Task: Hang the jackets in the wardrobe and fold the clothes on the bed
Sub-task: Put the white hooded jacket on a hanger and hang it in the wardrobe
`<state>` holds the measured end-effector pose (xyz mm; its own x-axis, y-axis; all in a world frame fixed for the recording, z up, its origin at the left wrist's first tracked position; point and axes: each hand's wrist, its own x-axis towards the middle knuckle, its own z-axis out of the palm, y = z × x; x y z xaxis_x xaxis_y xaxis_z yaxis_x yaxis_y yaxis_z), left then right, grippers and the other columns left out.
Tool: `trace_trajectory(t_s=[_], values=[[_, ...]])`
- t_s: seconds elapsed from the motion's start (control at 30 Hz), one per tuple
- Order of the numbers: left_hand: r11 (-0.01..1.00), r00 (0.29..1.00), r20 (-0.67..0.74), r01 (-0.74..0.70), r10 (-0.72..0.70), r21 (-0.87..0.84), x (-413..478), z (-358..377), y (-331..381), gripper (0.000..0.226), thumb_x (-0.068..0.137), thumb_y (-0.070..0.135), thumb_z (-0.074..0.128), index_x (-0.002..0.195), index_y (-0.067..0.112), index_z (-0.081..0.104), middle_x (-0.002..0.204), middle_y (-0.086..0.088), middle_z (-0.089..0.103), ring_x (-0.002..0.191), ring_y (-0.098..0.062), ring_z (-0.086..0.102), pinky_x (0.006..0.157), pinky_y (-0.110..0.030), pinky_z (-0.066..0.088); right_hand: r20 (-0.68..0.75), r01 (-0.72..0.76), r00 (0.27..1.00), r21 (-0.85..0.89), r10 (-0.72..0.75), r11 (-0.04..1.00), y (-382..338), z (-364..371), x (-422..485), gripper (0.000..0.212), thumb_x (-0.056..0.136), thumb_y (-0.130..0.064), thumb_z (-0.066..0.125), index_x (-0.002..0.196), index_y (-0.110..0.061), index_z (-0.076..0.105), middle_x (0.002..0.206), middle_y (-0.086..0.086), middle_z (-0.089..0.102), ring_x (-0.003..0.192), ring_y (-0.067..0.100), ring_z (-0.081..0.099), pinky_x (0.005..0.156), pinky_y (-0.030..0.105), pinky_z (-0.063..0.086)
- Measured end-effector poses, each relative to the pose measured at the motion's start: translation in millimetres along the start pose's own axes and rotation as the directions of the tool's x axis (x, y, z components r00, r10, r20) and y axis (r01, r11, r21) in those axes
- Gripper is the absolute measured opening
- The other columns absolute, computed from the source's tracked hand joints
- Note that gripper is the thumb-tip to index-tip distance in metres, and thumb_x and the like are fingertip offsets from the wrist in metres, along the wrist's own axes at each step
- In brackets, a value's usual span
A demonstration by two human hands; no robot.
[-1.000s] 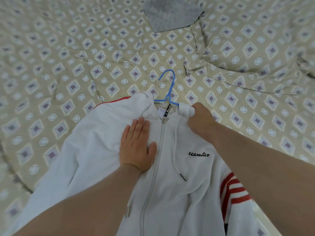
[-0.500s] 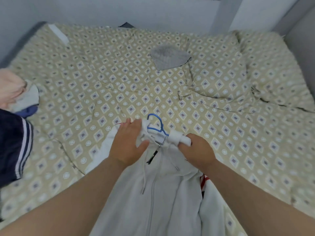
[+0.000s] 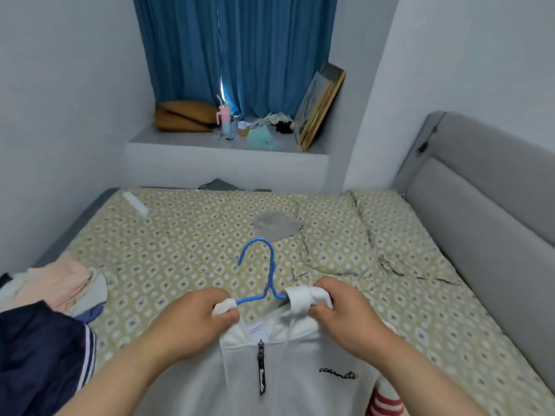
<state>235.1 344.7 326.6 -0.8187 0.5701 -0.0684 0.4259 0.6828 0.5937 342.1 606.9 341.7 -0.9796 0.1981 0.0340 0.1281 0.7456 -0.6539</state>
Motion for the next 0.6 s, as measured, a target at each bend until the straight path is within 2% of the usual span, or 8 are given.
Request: trace_trajectory(t_s=[0.1, 0.2, 0.3, 0.4, 0.47, 0.53, 0.6], values=[[0.99, 0.987, -0.098, -0.135, 0.13, -0.048, -25.1, -67.6, 37.3, 0.021, 0.083, 0.031, 0.074, 0.077, 0.045, 0.059, 0.077, 0.025, 0.062, 0.07, 0.0, 0.057, 0.061, -0.017, 0.04, 0.012, 0.106, 0.994, 0.0, -0.106, 0.994, -60.6, -47.0, -10.6, 0.026, 0.084, -0.007, 0.065, 0.074, -0.029, 0.053, 0.076, -0.01, 0.057, 0.072, -0.001, 0.052, 0.064, 0.019, 0.039], [0.964, 0.955, -0.18, -0.253, 0.235, -0.085, -55.0, -127.5, 70.2, 0.03, 0.081, 0.019, 0.075, 0.073, 0.044, 0.06, 0.066, 0.02, 0.059, 0.063, -0.001, 0.053, 0.057, -0.017, 0.035, 0.027, 0.176, 0.984, -0.031, -0.175, 0.984, -121.2, -89.7, -25.7, 0.027, 0.079, 0.001, 0.06, 0.081, -0.026, 0.059, 0.081, -0.01, 0.063, 0.074, -0.004, 0.055, 0.066, 0.016, 0.042], [0.939, 0.903, -0.307, -0.337, 0.3, -0.075, -86.4, -174.9, 96.1, 0.011, 0.075, 0.027, 0.064, 0.08, 0.034, 0.057, 0.067, 0.013, 0.056, 0.062, -0.004, 0.048, 0.058, -0.024, 0.035, 0.11, 0.238, 0.968, -0.145, -0.223, 0.96, -171.8, -123.4, -38.7, 0.019, 0.078, -0.011, 0.065, 0.093, -0.023, 0.061, 0.085, -0.012, 0.063, 0.076, -0.009, 0.055, 0.065, 0.012, 0.043], [0.903, 0.837, -0.406, -0.425, 0.366, -0.062, -115.9, -210.4, 109.3, 0.017, 0.077, 0.024, 0.064, 0.088, 0.036, 0.058, 0.073, 0.013, 0.059, 0.065, -0.004, 0.05, 0.061, -0.022, 0.038, 0.171, 0.294, 0.949, -0.175, -0.266, 0.94, -213.4, -145.8, -50.0, 0.009, 0.087, -0.03, 0.069, 0.09, -0.025, 0.062, 0.082, -0.014, 0.063, 0.07, -0.01, 0.053, 0.063, 0.012, 0.041], [0.889, 0.803, -0.444, -0.456, 0.398, -0.028, -133.6, -230.6, 112.7, 0.03, 0.083, 0.013, 0.07, 0.09, 0.04, 0.059, 0.076, 0.016, 0.06, 0.066, -0.003, 0.051, 0.061, -0.018, 0.038, 0.129, 0.335, 0.938, -0.115, -0.32, 0.935, -235.4, -153.4, -57.2, 0.005, 0.089, -0.026, 0.067, 0.089, -0.021, 0.066, 0.079, -0.012, 0.065, 0.069, -0.005, 0.053, 0.064, 0.019, 0.042], [0.882, 0.771, -0.484, -0.471, 0.414, 0.003, -149.0, -249.8, 116.2, 0.047, 0.082, 0.004, 0.072, 0.097, 0.046, 0.058, 0.084, 0.021, 0.063, 0.071, -0.001, 0.055, 0.063, -0.012, 0.04, 0.031, 0.384, 0.923, -0.013, -0.384, 0.923, -252.3, -155.1, -64.3, 0.003, 0.088, -0.017, 0.067, 0.085, -0.017, 0.067, 0.073, -0.011, 0.062, 0.066, 0.0, 0.052, 0.062, 0.024, 0.042], [0.872, 0.74, -0.515, -0.489, 0.432, 0.03, -163.7, -268.2, 120.9, 0.057, 0.076, 0.011, 0.072, 0.107, 0.054, 0.052, 0.095, 0.024, 0.06, 0.082, -0.001, 0.058, 0.07, -0.007, 0.042, -0.099, 0.427, 0.901, 0.05, -0.421, 0.903, -267.0, -155.8, -68.7, 0.005, 0.086, -0.013, 0.069, 0.082, -0.016, 0.068, 0.07, -0.004, 0.063, 0.064, 0.001, 0.052, 0.06, 0.024, 0.041]])
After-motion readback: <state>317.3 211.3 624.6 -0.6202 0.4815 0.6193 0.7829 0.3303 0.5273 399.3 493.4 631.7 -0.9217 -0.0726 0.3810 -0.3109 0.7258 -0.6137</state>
